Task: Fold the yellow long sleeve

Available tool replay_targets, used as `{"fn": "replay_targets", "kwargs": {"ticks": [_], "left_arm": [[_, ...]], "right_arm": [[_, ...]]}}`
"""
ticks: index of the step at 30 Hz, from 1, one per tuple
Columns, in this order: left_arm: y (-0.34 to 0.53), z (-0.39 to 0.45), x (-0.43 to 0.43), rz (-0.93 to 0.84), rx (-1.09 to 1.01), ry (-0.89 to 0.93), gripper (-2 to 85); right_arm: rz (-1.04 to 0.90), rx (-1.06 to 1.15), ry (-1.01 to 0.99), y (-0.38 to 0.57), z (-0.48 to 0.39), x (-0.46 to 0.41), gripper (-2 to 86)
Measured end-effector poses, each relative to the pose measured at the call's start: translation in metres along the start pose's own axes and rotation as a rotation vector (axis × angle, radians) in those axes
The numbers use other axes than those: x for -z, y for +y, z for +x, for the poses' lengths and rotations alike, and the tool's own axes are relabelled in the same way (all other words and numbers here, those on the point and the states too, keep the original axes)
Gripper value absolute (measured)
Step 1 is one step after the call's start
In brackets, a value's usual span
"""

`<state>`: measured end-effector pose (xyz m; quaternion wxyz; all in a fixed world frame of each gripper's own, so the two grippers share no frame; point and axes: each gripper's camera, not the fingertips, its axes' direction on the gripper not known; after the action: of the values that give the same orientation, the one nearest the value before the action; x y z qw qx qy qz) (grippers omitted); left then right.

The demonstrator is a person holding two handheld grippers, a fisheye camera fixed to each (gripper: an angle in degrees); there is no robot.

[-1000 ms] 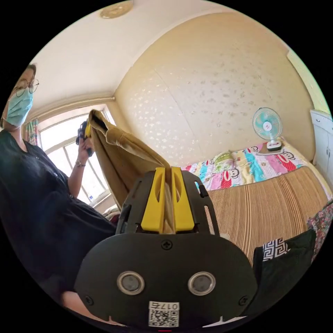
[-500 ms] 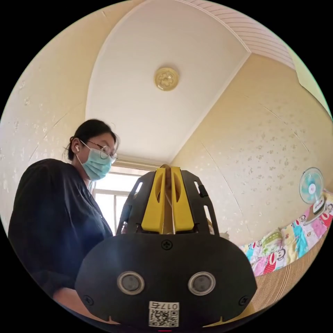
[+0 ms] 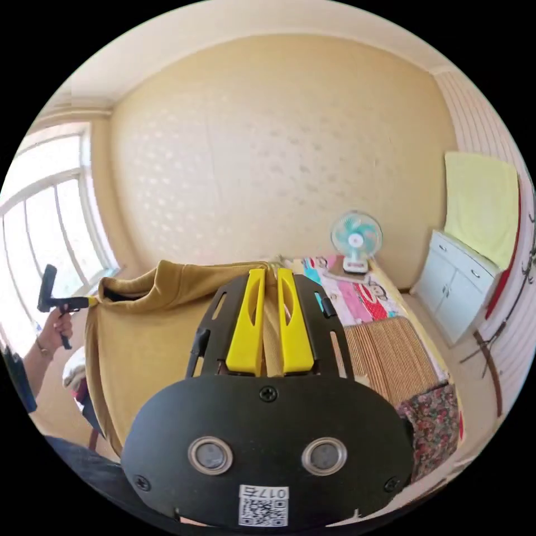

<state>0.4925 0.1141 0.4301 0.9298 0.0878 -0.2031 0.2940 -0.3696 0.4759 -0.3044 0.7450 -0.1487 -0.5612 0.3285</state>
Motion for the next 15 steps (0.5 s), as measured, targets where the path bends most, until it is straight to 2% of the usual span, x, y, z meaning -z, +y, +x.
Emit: {"fn": "replay_targets", "kwargs": {"ticks": [2, 3, 5, 7, 9, 11, 13, 14, 15], "left_arm": [[-0.014, -0.038, -0.052, -0.055, 0.19, -0.22, 1.3], [-0.011, -0.055, -0.083, -0.076, 0.258, -0.314, 1.4], [0.007, -0.067, -0.135, -0.111, 0.267, -0.248, 2.7], [0.033, -0.065, -0.191, -0.194, 0.172, -0.151, 3.6], [0.081, -0.055, -0.253, -0.284, 0.113, -0.2, 3.8], [0.116, -0.054, -0.287, -0.327, 0.103, -0.252, 4.0], [0.146, -0.061, -0.316, -0.382, 0.114, -0.309, 4.0], [0.161, -0.065, -0.324, -0.353, 0.088, -0.323, 3.8], [0.173, -0.064, -0.317, -0.225, 0.041, -0.328, 3.3]], "right_arm": [[-0.21, 0.032, 0.096, 0.025, -0.017, -0.136, 5.4], [-0.26, 0.041, 0.089, 0.038, -0.019, -0.162, 5.6], [-0.388, 0.022, 0.001, 0.115, -0.025, -0.234, 6.3], [-0.458, 0.017, -0.058, 0.189, -0.026, -0.272, 6.8], [-0.546, 0.034, -0.065, 0.27, -0.023, -0.303, 7.2], [-0.667, 0.026, -0.07, 0.38, -0.005, -0.332, 7.4], [-0.736, 0.017, -0.08, 0.451, 0.012, -0.346, 7.5], [-0.751, 0.031, -0.103, 0.492, 0.022, -0.35, 7.5], [-0.705, 0.038, -0.115, 0.507, 0.026, -0.346, 7.5]]}}
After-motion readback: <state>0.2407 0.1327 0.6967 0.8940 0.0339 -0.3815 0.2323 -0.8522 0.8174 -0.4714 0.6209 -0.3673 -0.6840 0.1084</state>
